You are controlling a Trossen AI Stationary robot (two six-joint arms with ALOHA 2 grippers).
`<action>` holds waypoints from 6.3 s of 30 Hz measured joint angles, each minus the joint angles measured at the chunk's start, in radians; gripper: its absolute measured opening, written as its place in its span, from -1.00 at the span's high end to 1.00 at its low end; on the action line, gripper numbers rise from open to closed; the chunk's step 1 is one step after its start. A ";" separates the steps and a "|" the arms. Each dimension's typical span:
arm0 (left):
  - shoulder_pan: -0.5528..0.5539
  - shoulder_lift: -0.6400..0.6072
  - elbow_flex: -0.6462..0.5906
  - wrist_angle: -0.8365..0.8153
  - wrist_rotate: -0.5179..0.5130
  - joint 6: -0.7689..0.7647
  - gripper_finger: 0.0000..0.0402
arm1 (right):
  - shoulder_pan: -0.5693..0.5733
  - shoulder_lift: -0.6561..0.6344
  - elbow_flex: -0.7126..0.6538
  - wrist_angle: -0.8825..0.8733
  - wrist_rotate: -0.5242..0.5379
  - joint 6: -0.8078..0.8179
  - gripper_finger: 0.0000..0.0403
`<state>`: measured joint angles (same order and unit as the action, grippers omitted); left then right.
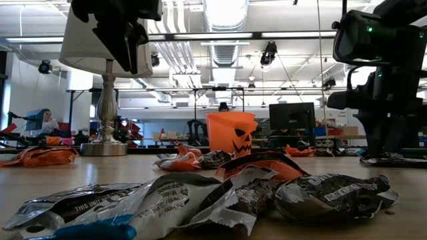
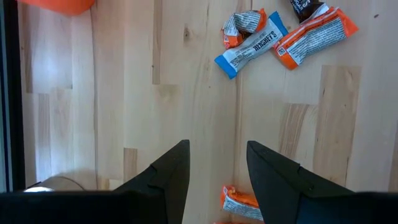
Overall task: Organize candy in baskets
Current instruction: Put the brown chocolate into the black bucket
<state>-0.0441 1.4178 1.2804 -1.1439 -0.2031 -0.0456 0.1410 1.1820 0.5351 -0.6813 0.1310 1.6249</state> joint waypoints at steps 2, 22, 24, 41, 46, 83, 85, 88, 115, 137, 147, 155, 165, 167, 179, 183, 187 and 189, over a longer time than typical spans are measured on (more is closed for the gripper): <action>0.000 0.000 0.000 0.001 0.000 0.000 0.29 | 0.000 0.000 0.000 0.004 0.000 0.000 0.68; 0.000 0.000 0.000 -0.019 0.000 -0.003 0.29 | 0.000 0.000 0.040 0.021 0.001 -0.032 0.89; 0.000 0.000 0.000 -0.019 0.000 -0.020 0.29 | 0.000 0.000 0.064 0.020 0.000 -0.057 0.89; 0.000 0.000 0.000 0.244 0.156 -0.050 0.29 | 0.003 0.026 0.466 0.031 0.079 -0.546 0.89; 0.000 0.000 0.000 0.433 0.314 -0.051 0.29 | 0.010 0.072 0.582 0.036 0.100 -0.640 0.89; 0.000 0.000 0.000 0.830 0.431 -0.336 0.29 | 0.124 0.277 0.964 0.036 0.105 -0.997 0.89; 0.000 0.000 0.000 0.830 0.429 -0.335 0.29 | 0.127 0.277 0.964 0.039 0.105 -0.997 0.89; 0.001 0.000 0.000 0.830 0.422 -0.327 0.29 | 0.137 0.277 0.964 0.058 0.103 -0.998 0.89; 0.002 0.000 0.000 0.864 0.432 -0.275 0.69 | 0.147 0.278 0.966 0.094 0.107 -1.040 0.89; 0.003 0.000 0.000 0.821 0.454 -0.276 0.98 | 0.147 0.256 0.967 0.071 0.132 -1.051 0.28; -0.002 0.000 0.000 0.530 0.599 -0.315 0.98 | 0.147 0.201 0.968 -0.073 0.132 -1.050 0.24; -0.037 -0.002 0.000 0.231 0.658 -0.316 0.98 | 0.147 0.194 0.968 -0.162 0.132 -1.050 0.24; -0.171 -0.019 0.000 0.062 0.721 -0.407 0.98 | 0.147 0.194 0.967 -0.208 0.132 -1.049 0.24; -0.212 -0.028 0.000 0.034 0.722 -0.440 0.98 | 0.147 0.194 0.967 -0.208 0.132 -1.049 0.24; -0.460 -0.062 0.000 -0.049 0.709 -0.693 0.98 | 0.146 0.194 0.967 -0.207 0.132 -1.051 0.24; -0.502 -0.062 0.000 -0.045 0.664 -0.755 0.98 | 0.146 0.194 0.966 -0.207 0.132 -1.078 0.24; -0.514 -0.062 0.000 -0.035 0.658 -0.787 0.98 | 0.146 0.194 0.966 -0.207 0.132 -1.111 0.24; -0.514 -0.062 0.000 -0.020 0.658 -0.806 0.98 | 0.140 0.194 0.966 -0.207 0.132 -1.113 0.24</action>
<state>-0.5578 1.3556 1.2804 -1.1642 0.4545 -0.8514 0.2808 1.3762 1.5013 -0.8885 0.2630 0.5117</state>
